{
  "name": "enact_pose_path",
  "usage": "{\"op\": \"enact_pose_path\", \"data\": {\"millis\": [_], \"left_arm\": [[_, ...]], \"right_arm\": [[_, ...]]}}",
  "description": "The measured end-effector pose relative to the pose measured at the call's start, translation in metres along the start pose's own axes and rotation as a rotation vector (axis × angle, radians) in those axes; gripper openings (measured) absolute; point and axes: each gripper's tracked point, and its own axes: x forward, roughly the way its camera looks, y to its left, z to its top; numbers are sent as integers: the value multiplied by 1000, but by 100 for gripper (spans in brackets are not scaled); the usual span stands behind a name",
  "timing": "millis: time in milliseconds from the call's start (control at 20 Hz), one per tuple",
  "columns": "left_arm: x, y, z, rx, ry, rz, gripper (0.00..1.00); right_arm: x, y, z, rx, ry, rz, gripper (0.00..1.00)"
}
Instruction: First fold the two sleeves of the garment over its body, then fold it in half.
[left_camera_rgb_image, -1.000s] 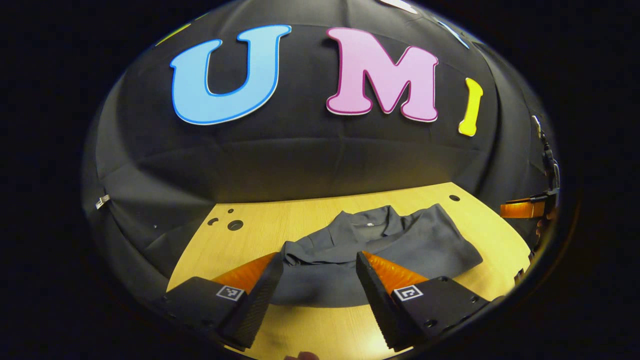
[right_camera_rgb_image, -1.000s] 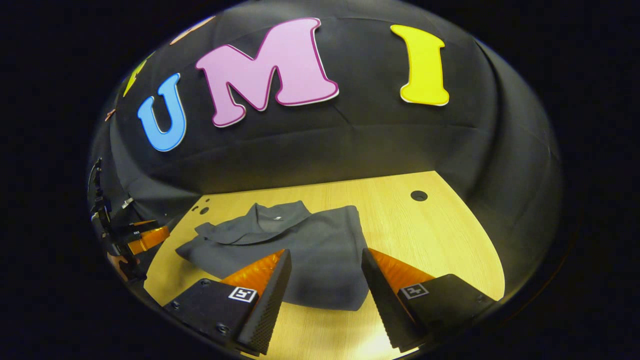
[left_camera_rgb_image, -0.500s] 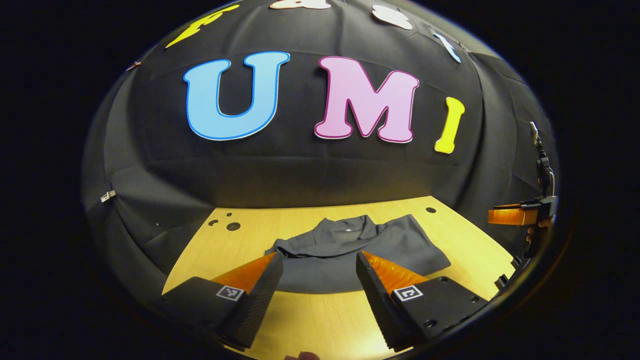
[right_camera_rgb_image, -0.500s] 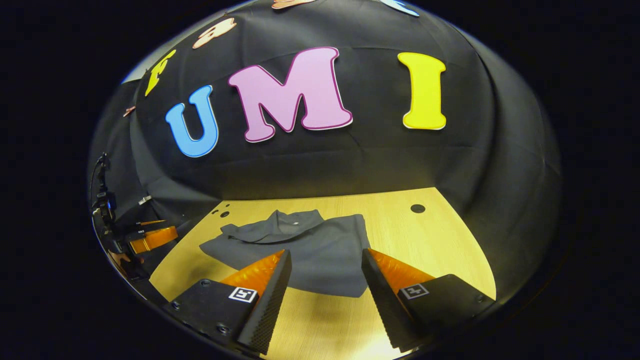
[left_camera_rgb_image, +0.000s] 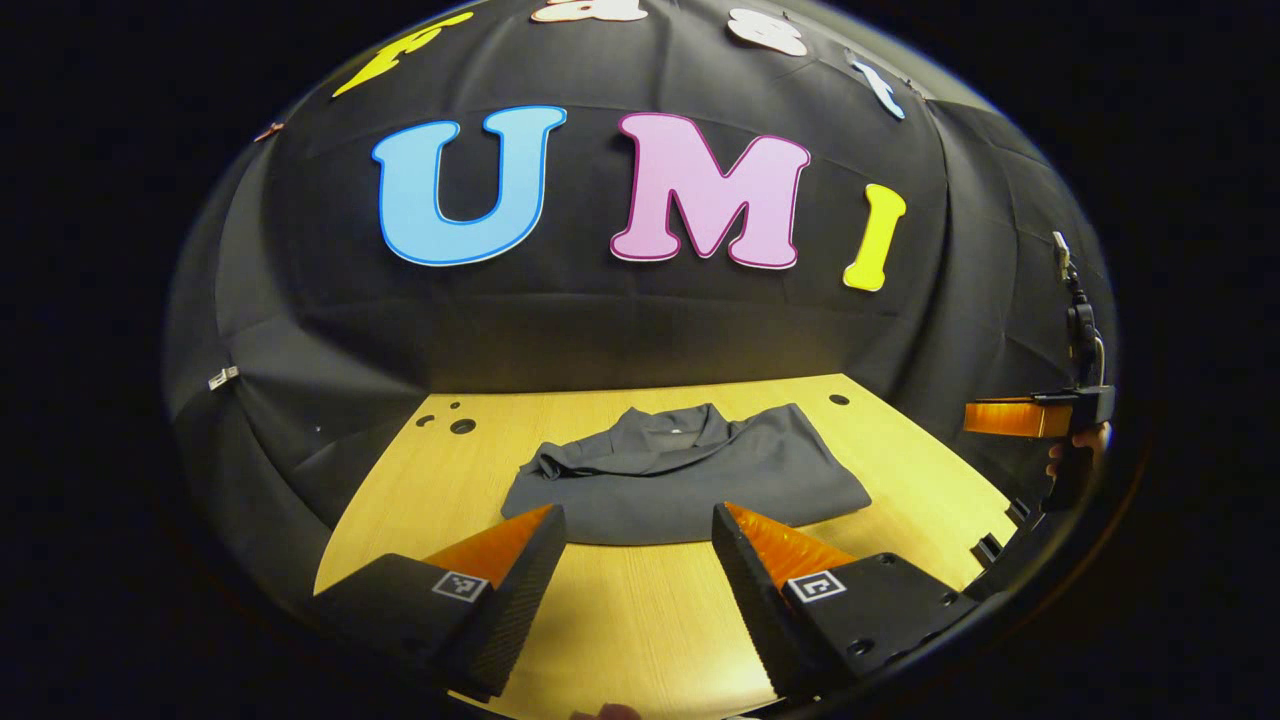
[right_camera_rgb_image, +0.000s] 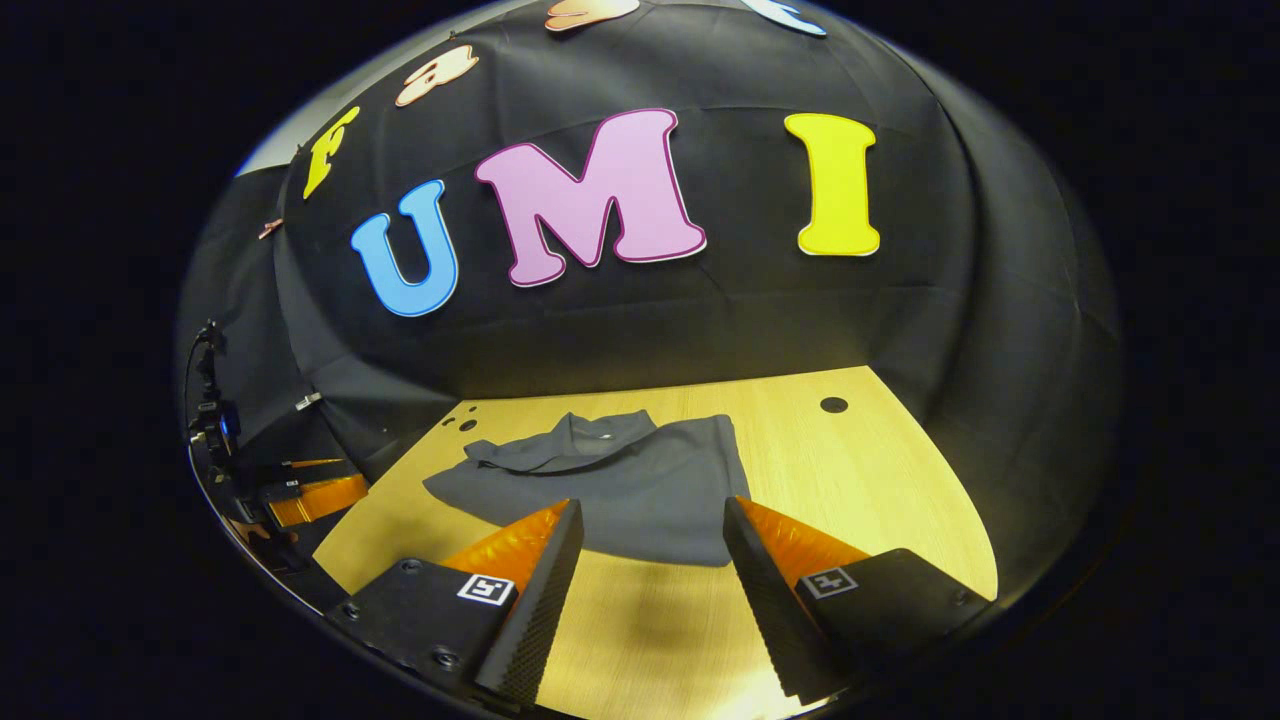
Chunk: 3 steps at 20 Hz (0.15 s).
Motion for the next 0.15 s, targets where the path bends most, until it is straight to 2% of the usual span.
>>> {"op": "enact_pose_path", "data": {"millis": [150], "left_arm": [[-1,1,-5,-15,10,17,93]], "right_arm": [[-2,-1,-3,1,0,8,88]]}}
